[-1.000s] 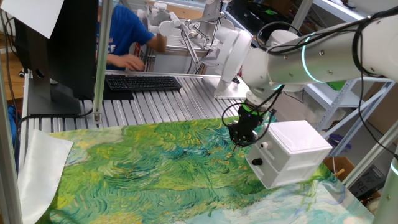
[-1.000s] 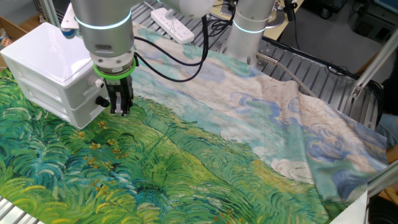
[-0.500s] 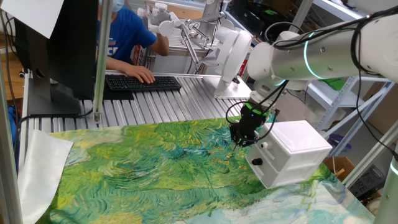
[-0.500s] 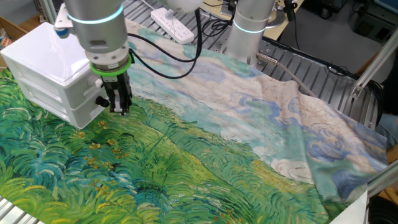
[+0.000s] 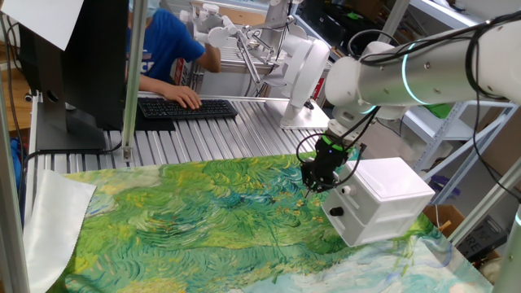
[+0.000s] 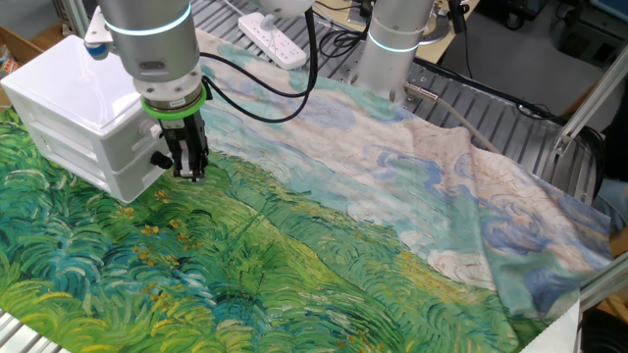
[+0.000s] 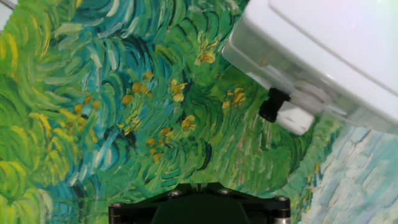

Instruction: Use the gripper to push and close the drawer

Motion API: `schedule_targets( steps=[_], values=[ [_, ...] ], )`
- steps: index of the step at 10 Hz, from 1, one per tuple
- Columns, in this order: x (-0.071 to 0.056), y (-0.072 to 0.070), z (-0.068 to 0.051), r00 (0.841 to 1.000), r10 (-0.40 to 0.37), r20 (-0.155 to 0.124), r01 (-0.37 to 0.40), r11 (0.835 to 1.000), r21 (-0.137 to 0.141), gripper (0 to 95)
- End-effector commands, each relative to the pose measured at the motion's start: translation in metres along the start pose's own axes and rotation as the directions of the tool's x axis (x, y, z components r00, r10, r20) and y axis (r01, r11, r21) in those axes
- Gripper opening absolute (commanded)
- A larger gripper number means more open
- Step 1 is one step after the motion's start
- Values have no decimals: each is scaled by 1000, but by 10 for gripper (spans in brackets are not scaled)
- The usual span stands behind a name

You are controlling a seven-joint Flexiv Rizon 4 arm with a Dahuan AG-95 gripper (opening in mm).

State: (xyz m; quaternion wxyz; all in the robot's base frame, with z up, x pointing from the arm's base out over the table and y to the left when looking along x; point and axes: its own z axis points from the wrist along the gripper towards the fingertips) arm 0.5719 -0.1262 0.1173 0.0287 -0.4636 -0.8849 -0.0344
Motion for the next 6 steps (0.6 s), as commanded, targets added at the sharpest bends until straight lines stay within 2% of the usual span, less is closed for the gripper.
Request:
schedule_targets(
  steps=[1,6],
  values=[
    [-1,1,0,1000,4,-1,-4,1000,-3,0],
    [0,1,1,1000,10,-1,-10,1000,-6,0]
  ],
)
